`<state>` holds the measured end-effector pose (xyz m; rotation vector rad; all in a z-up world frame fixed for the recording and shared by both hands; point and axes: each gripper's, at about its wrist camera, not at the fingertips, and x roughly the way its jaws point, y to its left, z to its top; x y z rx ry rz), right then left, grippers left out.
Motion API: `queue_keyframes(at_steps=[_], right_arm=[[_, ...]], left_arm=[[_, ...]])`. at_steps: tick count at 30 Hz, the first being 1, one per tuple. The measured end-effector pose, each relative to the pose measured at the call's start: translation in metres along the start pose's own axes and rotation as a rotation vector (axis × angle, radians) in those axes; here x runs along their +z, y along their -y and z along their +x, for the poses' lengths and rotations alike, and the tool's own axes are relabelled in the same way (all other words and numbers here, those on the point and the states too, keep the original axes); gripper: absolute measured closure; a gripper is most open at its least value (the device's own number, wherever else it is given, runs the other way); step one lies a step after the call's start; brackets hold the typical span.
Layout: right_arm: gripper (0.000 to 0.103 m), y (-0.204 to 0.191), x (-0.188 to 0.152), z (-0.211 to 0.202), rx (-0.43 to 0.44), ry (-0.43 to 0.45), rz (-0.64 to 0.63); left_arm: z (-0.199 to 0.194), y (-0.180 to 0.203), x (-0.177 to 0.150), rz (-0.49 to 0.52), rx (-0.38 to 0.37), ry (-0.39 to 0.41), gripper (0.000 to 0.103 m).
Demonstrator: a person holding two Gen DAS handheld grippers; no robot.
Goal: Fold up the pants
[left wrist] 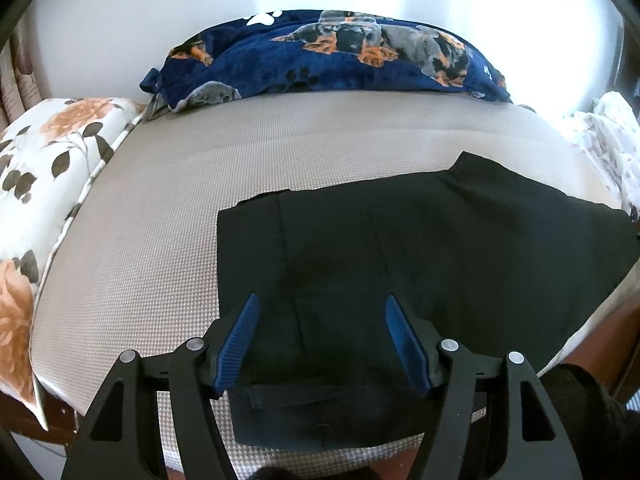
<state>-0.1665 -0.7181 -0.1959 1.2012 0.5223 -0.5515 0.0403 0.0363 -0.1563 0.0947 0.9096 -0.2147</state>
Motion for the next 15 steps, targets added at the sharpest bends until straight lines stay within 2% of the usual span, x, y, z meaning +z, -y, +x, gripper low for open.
queue_keyframes(at_steps=[15], right_arm=[[0.094,-0.038,-0.008,-0.013,0.081,0.003,-0.050]], left_arm=[[-0.003,-0.007,0.001,-0.036,-0.004,0.006,0.035]])
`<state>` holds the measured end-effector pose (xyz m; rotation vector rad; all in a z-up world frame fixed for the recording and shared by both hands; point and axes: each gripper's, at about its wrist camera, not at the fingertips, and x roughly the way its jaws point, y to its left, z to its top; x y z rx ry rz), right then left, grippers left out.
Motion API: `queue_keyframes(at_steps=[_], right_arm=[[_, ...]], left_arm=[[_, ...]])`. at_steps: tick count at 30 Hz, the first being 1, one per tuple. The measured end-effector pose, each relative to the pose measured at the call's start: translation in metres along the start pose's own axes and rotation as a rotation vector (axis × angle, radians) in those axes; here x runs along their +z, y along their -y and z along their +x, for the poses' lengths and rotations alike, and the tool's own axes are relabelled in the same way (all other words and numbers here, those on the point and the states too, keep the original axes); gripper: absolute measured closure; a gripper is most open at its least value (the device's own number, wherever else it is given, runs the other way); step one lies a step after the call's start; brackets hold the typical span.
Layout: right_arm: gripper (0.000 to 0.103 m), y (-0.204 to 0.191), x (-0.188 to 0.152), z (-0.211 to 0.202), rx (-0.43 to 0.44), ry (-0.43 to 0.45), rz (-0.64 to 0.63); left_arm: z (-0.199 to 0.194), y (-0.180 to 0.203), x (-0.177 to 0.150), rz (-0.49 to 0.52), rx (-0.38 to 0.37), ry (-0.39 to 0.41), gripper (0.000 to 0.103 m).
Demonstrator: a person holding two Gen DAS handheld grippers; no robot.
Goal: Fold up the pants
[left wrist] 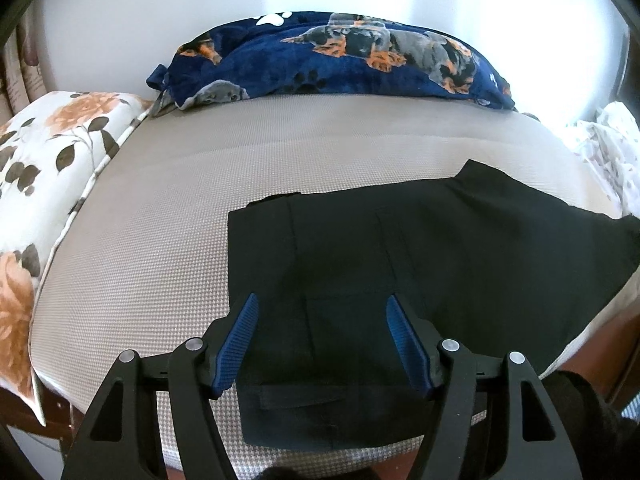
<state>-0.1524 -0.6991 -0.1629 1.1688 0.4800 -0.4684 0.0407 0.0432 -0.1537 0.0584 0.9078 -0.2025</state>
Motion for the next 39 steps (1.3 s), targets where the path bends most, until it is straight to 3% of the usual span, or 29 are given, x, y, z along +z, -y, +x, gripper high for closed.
queue_keyframes(at_steps=[10,26,39], right_arm=[[0.094,-0.024,-0.012,-0.002,0.049,-0.015,-0.039],[0.094,-0.040,-0.016,-0.008,0.043,-0.011,-0.087],[0.094,-0.075,-0.046,-0.003,0.100,-0.053,-0.166]], left_arm=[[0.000,-0.003,0.000,-0.007,-0.005,-0.004,0.035],[0.001,-0.005,-0.001,-0.027,-0.011,-0.006,0.035],[0.000,-0.006,-0.001,-0.027,-0.008,-0.011,0.033]])
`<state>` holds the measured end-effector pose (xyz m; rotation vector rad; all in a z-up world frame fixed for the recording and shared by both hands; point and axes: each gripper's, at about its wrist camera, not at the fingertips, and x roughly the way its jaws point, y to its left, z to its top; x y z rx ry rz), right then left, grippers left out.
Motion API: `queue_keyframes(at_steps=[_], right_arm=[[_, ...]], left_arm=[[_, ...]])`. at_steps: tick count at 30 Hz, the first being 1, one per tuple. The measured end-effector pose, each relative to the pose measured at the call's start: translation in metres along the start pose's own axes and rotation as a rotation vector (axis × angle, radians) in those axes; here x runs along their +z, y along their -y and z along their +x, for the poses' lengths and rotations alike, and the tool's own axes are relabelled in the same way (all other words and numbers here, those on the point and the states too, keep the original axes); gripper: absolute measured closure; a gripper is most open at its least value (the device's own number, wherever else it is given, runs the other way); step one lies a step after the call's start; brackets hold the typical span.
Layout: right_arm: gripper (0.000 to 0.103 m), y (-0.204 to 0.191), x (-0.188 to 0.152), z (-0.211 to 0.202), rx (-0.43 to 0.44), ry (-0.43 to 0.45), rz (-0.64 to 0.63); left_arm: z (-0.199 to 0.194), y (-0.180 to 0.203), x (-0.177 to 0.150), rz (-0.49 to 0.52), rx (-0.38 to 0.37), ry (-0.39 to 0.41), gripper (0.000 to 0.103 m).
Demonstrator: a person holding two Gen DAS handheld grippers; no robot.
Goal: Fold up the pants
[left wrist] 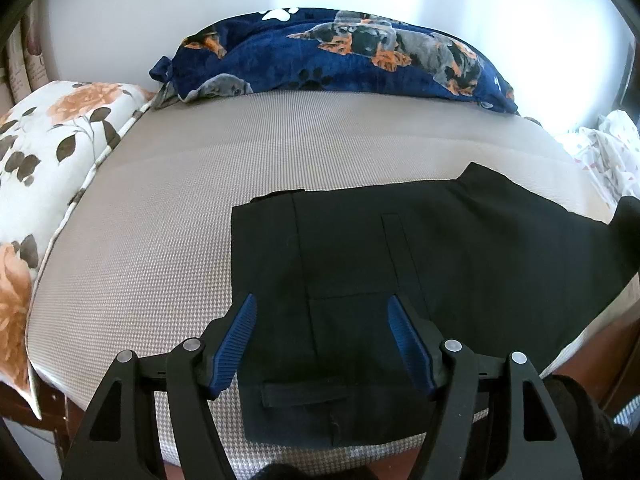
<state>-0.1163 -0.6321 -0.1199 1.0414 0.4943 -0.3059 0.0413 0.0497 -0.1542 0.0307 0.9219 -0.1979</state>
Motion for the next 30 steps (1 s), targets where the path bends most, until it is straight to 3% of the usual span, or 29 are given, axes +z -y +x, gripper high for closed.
queue_keyframes(at_steps=[12,20,30], right_arm=[[0.094,-0.021,-0.032,0.000,0.046,-0.060,-0.034],[0.094,-0.043,-0.075,0.005,0.094,-0.144,-0.077],[0.094,-0.062,-0.128,0.031,0.080,-0.265,-0.190]], left_arm=[[0.001,0.008,-0.001,0.020,0.001,-0.008,0.031],[0.000,0.015,-0.001,0.038,-0.006,-0.015,0.028],[-0.004,0.029,-0.003,0.082,-0.014,-0.006,0.027]])
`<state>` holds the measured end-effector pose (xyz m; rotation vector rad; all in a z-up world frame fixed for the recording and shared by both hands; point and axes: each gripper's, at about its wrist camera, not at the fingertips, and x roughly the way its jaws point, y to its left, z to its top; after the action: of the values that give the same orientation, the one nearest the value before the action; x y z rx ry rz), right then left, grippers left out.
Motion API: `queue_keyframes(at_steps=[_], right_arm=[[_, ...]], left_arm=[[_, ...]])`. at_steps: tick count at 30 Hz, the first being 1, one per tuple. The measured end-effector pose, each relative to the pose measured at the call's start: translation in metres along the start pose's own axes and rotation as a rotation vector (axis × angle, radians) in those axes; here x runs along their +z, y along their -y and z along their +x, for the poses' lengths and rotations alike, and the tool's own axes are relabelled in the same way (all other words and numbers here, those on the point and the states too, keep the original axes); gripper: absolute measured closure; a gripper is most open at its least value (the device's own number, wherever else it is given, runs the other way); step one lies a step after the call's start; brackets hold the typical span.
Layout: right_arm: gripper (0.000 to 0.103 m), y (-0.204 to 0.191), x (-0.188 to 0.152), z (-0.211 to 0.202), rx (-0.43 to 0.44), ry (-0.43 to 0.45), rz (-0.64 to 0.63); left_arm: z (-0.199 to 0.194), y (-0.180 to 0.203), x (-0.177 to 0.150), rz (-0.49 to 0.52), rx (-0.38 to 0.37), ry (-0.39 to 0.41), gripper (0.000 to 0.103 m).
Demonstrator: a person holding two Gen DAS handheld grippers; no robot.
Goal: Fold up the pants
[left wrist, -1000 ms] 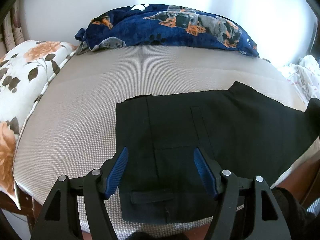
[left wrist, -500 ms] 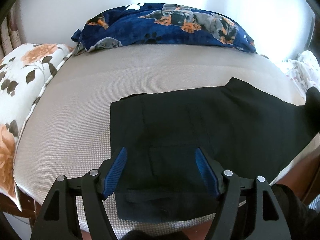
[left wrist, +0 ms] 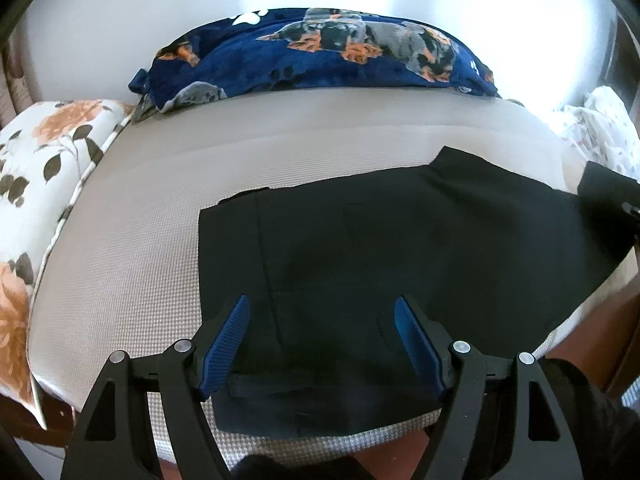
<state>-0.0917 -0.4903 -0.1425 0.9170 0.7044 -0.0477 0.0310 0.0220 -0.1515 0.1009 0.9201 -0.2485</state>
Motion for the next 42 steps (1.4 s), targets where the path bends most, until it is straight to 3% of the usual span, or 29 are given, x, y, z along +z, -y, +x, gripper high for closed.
queue_keyframes(at_steps=[42], right_arm=[[0.094,-0.037,-0.045,0.034,-0.038,-0.094,-0.211]], left_arm=[[-0.001,0.000,-0.003,0.021,0.024,-0.001,0.024]])
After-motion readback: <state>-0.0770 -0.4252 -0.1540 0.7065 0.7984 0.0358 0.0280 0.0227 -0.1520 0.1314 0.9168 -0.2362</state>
